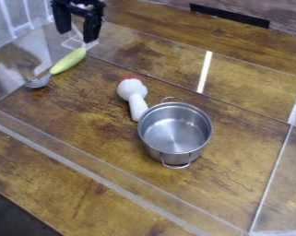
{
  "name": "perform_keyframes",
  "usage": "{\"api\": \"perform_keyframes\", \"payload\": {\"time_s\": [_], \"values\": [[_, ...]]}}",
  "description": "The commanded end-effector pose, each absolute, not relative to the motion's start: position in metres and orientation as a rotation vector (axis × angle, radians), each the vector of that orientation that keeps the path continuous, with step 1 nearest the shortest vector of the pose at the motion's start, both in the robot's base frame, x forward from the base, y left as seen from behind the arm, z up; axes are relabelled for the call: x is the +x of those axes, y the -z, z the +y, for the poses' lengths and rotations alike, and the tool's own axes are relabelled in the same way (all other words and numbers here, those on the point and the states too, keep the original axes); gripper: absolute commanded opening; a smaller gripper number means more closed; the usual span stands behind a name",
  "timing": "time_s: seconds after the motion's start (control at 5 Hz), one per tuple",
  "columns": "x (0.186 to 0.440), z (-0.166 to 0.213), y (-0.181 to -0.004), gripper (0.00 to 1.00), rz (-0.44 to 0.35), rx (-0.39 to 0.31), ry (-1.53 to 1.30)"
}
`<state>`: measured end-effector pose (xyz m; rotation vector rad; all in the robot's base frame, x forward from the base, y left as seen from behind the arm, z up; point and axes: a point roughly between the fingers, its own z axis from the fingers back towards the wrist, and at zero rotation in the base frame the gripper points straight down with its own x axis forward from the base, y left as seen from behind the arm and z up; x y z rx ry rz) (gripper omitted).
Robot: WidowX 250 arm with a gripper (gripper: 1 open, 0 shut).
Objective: Move the green spoon to the left
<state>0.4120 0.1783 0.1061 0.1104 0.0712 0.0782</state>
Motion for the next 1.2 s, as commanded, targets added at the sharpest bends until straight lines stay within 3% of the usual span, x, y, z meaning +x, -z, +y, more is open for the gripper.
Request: {"api": "perform_keyframes", "payload": {"time_s": [0.0,1.0], "values": [[0.4134,0.1837,-0.1327,1.0,0.016,0.139,-0.083],[0.4081,0.1915,-0.1305,1.0,0.064,0.14,-0.087]]}}
